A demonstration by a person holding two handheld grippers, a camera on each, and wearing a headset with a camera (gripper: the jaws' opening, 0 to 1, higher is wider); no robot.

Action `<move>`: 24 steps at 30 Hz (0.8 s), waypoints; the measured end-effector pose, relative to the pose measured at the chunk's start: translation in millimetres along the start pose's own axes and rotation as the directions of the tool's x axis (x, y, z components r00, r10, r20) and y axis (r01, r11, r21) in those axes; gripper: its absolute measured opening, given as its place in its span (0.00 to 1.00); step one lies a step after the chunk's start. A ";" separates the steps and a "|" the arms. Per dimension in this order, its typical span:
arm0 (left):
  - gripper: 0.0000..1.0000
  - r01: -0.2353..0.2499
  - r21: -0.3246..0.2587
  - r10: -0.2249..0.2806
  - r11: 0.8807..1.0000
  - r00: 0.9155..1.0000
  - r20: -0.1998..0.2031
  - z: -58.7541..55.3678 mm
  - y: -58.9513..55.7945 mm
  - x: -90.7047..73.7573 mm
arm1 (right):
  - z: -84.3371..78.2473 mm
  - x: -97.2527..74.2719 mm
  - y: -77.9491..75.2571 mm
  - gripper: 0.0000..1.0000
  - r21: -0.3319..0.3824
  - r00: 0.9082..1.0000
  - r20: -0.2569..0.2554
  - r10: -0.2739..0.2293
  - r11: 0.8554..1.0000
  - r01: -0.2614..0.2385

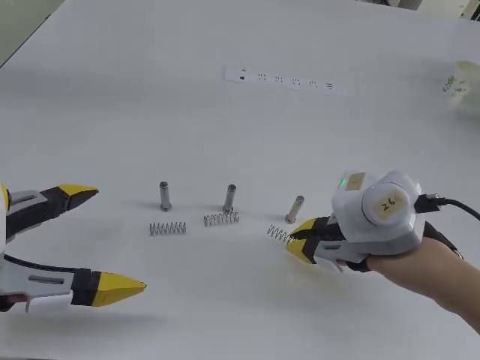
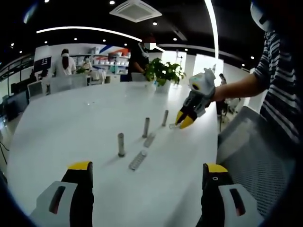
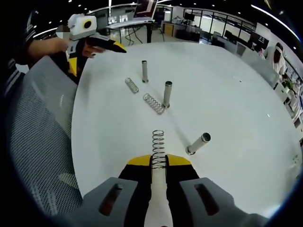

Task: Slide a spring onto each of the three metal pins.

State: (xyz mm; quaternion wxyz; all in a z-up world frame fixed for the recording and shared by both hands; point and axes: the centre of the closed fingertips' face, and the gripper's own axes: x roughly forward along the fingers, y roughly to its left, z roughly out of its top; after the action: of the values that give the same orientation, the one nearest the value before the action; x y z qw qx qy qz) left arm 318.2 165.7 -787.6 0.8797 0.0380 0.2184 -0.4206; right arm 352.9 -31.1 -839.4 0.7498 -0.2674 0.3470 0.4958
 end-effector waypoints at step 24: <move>0.69 0.179 0.017 -0.178 0.984 0.984 -0.027 6.0 -35.9 25.1 | 15.3 -14.1 31.7 0.08 -0.281 0.997 0.009 0.073 0.957 -0.068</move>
State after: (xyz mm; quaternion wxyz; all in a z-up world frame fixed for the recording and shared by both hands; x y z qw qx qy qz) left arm 307.0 122.9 -788.4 0.8353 0.0320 0.2279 -0.4994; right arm 323.5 -16.0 -820.8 0.6894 -0.3539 0.2754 0.5689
